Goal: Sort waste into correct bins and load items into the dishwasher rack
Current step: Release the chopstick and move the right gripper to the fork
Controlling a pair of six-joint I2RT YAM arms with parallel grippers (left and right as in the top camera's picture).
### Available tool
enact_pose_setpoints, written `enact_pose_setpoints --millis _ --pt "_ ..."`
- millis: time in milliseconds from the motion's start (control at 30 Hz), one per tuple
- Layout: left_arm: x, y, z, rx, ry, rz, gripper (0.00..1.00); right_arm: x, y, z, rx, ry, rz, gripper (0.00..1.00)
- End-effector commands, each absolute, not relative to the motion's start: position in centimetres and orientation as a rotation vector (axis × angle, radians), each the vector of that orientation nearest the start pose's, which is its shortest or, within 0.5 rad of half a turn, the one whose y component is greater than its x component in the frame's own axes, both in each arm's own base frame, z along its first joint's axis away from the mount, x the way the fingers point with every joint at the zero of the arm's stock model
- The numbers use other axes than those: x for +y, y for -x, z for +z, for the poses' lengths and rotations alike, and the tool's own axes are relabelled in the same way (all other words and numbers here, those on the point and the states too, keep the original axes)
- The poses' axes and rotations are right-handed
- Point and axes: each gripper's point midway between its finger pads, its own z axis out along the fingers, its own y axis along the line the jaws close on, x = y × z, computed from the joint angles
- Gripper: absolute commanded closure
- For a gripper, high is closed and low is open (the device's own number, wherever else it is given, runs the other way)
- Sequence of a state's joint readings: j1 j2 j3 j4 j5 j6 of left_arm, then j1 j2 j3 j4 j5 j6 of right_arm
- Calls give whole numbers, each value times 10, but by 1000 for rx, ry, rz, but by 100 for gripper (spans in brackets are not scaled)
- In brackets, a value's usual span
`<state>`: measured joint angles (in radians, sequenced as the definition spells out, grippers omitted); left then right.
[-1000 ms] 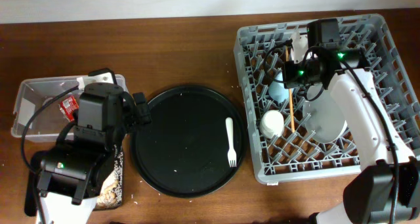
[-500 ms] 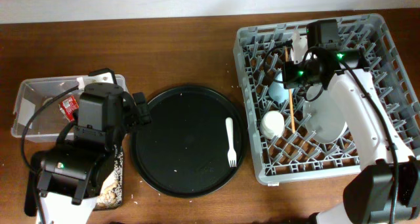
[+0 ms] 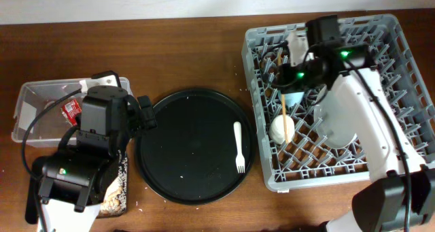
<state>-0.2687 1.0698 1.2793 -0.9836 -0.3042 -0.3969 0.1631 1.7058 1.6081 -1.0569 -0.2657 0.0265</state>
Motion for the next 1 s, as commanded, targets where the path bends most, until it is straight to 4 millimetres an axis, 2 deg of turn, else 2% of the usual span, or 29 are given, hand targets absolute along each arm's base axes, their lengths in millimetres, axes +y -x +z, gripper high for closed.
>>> enact_pose_setpoints --millis 0,133,267,367,433,500,567,633,700,767,867,900,967 --pt "-24 -294 295 2262 297 31 1 123 -394 183 2726 305 366 96" --pt "-24 -294 295 2262 297 31 1 129 -404 164 2747 307 369 95" --pt "-24 -294 295 2262 297 31 1 131 -411 159 2753 224 387 95" --pt "-24 -294 295 2262 297 31 1 131 -413 152 2767 210 387 80" --pt "-24 -294 295 2262 297 31 1 131 -413 151 2768 210 387 77" --pt "-24 -294 295 2262 297 31 1 132 -415 151 2762 210 388 59" --pt "-24 -294 295 2262 297 31 1 132 -417 154 2751 211 390 57" --pt "-24 -294 295 2262 297 31 1 141 -419 173 2714 227 455 57" --pt "-24 -294 295 2262 297 31 1 158 -410 203 2684 273 559 57" --pt "-24 -294 295 2262 297 31 1 175 -395 212 2696 334 571 57" --pt "-24 -294 295 2262 297 31 1 201 -357 198 2854 249 566 58" --pt "-24 -294 295 2262 297 31 1 206 -346 192 2899 230 527 67" --pt "-24 -294 295 2262 297 31 1 223 -329 182 2943 242 459 70"
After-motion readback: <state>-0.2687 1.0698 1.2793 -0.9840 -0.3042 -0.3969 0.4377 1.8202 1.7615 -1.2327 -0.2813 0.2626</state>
